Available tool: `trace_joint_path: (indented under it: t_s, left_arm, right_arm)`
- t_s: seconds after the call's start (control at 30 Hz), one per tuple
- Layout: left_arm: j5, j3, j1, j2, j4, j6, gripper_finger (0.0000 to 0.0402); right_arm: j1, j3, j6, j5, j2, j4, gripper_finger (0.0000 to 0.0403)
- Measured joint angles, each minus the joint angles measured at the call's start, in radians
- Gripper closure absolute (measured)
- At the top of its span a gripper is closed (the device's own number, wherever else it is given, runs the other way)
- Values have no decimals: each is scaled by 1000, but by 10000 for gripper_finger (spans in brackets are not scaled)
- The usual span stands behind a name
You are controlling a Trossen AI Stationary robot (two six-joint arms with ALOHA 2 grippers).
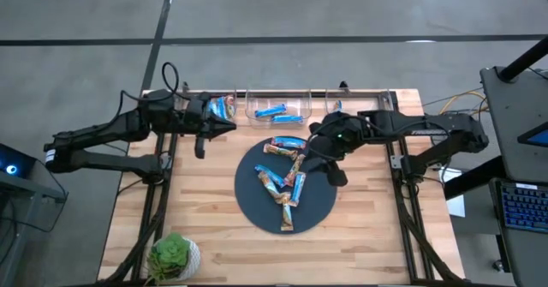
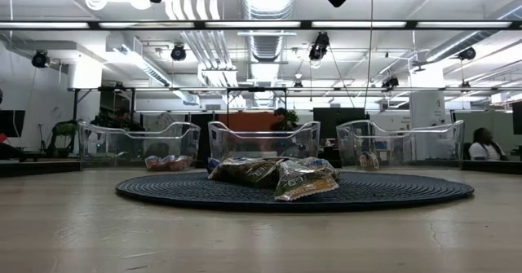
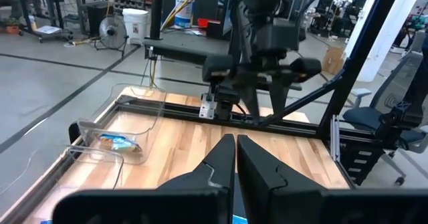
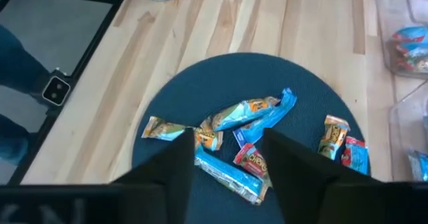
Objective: Pick and place Granola Bars by type
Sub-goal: Put the yellow granola bar into the right transparent bin
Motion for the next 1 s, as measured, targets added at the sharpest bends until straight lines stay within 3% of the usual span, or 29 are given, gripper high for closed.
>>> trace_joint_path:
  t_s: [0.2,0.37,1.0]
  left_arm:
    - [0,0,0,-5,-1,0,401]
    - [-11,0,0,-5,-26,0,401]
    - [-37,0,0,-5,-47,6,401]
  right_arm:
    - [0,0,-27,0,27,0,168]
    - [0,1,-112,0,31,-3,142]
    - [8,0,-304,-1,82,-2,155]
